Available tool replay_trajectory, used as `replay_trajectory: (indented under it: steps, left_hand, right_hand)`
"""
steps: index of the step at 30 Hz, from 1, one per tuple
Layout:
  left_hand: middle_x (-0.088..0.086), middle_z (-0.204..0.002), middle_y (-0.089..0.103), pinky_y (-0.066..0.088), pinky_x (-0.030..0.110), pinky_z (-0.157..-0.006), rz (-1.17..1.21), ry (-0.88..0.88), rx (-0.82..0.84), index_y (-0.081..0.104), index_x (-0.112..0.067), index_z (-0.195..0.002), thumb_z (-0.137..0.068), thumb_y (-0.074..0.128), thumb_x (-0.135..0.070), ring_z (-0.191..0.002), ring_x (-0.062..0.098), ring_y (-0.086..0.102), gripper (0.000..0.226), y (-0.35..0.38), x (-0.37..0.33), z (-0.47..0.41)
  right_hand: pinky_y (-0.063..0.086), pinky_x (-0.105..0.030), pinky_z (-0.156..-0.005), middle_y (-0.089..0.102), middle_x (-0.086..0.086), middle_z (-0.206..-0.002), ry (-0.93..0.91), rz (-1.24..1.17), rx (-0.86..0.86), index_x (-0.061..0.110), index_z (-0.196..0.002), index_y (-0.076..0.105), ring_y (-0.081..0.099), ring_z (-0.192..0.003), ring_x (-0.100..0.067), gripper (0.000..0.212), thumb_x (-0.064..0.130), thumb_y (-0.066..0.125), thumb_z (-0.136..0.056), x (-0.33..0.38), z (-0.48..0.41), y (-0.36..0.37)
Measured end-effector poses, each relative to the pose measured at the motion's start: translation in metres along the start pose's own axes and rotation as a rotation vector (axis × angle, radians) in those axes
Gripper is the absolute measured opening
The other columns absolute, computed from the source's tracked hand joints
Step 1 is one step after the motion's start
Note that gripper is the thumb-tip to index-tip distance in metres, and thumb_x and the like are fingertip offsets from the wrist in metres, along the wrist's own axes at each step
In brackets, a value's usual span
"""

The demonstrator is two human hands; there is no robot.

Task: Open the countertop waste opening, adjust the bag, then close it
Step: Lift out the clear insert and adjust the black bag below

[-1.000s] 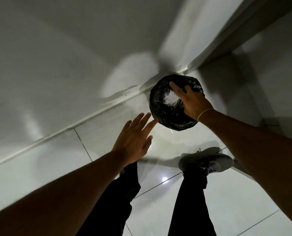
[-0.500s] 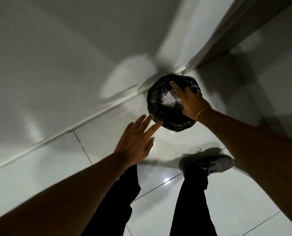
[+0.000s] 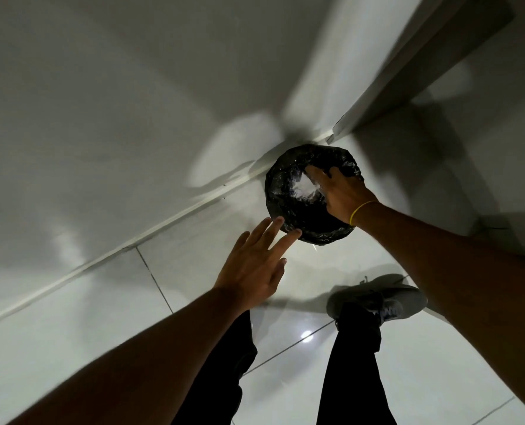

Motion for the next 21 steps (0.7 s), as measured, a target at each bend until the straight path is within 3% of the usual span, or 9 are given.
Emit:
replay_trajectory:
  steps: [5,7,10,13,14,16,18,21]
  left_hand:
    - [0.012,-0.18,0.021,0.042,0.058,-0.12,0.001,0.005,-0.021,0.021,-0.028,-0.169,-0.112,0.045,-0.031,-0.166,0.033,0.02,0.062,-0.003,-0.005,-0.002]
    - [0.013,-0.179,0.024,0.043,0.059,-0.119,0.01,0.012,-0.031,0.022,-0.027,-0.168,-0.111,0.046,-0.03,-0.165,0.034,0.023,0.062,-0.007,-0.009,-0.004]
    - [0.012,-0.178,0.028,0.044,0.059,-0.119,0.025,0.04,-0.064,0.021,-0.029,-0.167,-0.111,0.046,-0.031,-0.164,0.035,0.027,0.06,-0.019,-0.02,-0.005]
    - [0.011,-0.177,0.031,0.045,0.057,-0.12,0.073,0.016,-0.127,0.021,-0.029,-0.167,-0.113,0.045,-0.036,-0.164,0.032,0.03,0.059,-0.041,-0.032,-0.009]
    - [0.011,-0.177,0.032,0.045,0.058,-0.121,0.093,0.004,-0.149,0.021,-0.029,-0.166,-0.113,0.045,-0.037,-0.163,0.031,0.031,0.059,-0.049,-0.037,-0.009]
    - [0.008,-0.177,0.032,0.043,0.059,-0.123,0.122,-0.001,-0.177,0.021,-0.029,-0.166,-0.113,0.044,-0.039,-0.164,0.029,0.031,0.059,-0.072,-0.053,-0.014]
    - [0.004,-0.178,0.031,0.04,0.061,-0.125,0.138,0.017,-0.226,0.02,-0.031,-0.166,-0.113,0.043,-0.041,-0.165,0.026,0.028,0.059,-0.096,-0.069,-0.017]
    - [0.004,-0.175,0.036,0.041,0.062,-0.124,0.134,0.164,-0.329,0.026,-0.028,-0.165,-0.112,0.041,-0.04,-0.164,0.026,0.031,0.057,-0.154,-0.116,-0.031]
  right_hand:
    - [0.059,-0.064,-0.093,0.057,-0.026,-0.137,0.277,-0.317,0.048,0.034,-0.166,0.017,0.065,-0.114,-0.057,0.096,0.009,0.069,-0.089,-0.01,0.007,-0.002]
    - [0.065,-0.062,-0.081,0.055,-0.024,-0.146,0.504,-0.633,0.029,0.034,-0.16,0.027,0.064,-0.12,-0.054,0.088,0.006,0.071,-0.089,-0.013,0.017,-0.004]
    - [0.064,-0.037,-0.046,0.052,-0.022,-0.147,0.845,-1.173,-0.061,0.022,-0.13,0.051,0.071,-0.103,-0.053,0.054,-0.01,0.065,-0.089,-0.012,0.045,-0.005]
    - [0.067,-0.044,-0.056,0.067,-0.028,-0.13,0.93,-1.416,-0.118,0.006,-0.118,0.062,0.078,-0.08,-0.05,0.033,-0.007,0.073,-0.09,-0.007,0.075,-0.017]
    - [0.068,-0.047,-0.063,0.071,-0.029,-0.124,0.923,-1.464,-0.133,0.005,-0.117,0.065,0.079,-0.076,-0.049,0.029,-0.004,0.074,-0.091,-0.005,0.088,-0.023]
    - [0.069,-0.043,-0.06,0.076,-0.028,-0.113,0.938,-1.57,-0.194,0.013,-0.104,0.07,0.08,-0.064,-0.042,0.017,0.0,0.072,-0.093,-0.001,0.118,-0.048]
    - [0.069,-0.044,-0.058,0.08,-0.025,-0.102,0.932,-1.622,-0.244,0.02,-0.095,0.076,0.081,-0.064,-0.039,0.021,0.001,0.067,-0.094,0.008,0.149,-0.07]
    - [0.068,-0.059,-0.067,0.083,-0.017,-0.083,0.933,-1.735,-0.367,0.027,-0.092,0.084,0.08,-0.067,-0.045,0.034,0.001,0.063,-0.098,0.009,0.21,-0.126]
Point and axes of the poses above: each hand's wrist, its own z-axis away from the middle knuckle, its own y-axis out of the palm, x = y × z, the point moved 4 cm from there along -z, towards the middle knuckle
